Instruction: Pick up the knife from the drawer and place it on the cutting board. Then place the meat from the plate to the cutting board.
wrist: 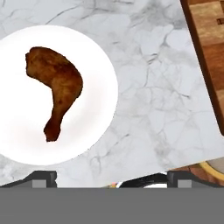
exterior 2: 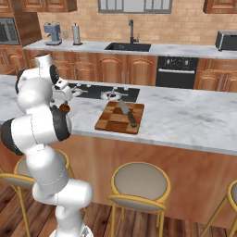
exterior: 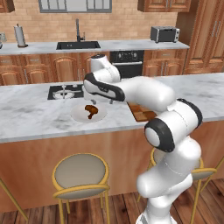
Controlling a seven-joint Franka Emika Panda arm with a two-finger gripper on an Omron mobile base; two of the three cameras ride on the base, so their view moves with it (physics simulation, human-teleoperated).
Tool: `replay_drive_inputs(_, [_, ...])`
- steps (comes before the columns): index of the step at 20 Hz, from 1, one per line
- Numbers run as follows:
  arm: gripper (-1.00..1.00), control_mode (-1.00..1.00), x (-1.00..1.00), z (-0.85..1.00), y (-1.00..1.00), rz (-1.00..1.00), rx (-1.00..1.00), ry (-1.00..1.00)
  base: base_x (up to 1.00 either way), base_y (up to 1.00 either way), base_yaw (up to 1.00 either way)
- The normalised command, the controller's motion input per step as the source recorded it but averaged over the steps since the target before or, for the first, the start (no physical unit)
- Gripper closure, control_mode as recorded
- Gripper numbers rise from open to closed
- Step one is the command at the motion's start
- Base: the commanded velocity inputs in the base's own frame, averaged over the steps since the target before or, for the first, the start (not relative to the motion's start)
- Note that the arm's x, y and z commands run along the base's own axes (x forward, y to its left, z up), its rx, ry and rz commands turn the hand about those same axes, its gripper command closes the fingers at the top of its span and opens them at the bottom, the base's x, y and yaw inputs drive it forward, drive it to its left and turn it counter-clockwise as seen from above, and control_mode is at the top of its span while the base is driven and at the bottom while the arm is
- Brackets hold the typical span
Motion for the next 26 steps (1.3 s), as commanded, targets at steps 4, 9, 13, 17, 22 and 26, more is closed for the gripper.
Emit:
replay_drive_inputs(4, [-1.0, -1.0, -0.22, 0.21, 0.05, 0.0, 0.0, 0.06, 0.0, 0.0, 0.0])
replay_drive_inputs(9, [-1.0, -1.0, -0.32, 0.08, 0.23, 0.0, 0.0, 0.0, 0.0, 0.0, 0.0])
replay_drive_inputs(13, [-1.0, -1.0, 0.02, 0.0, 0.23, 0.0, -0.06, 0.0, 0.0, 0.0, 0.0])
replay_drive_inputs(17, [-1.0, -1.0, 0.02, -0.22, 0.27, 0.0, -0.04, 0.0, 0.0, 0.0, 0.0])
replay_drive_inputs(22, [-1.0, -1.0, 0.0, -0.24, 0.09, 0.0, 0.0, 0.0, 0.0, 0.0, 0.0])
replay_drive_inputs(26, [-1.0, -1.0, 0.0, -0.12, -0.03, 0.0, 0.01, 0.01, 0.0, 0.0, 0.0])
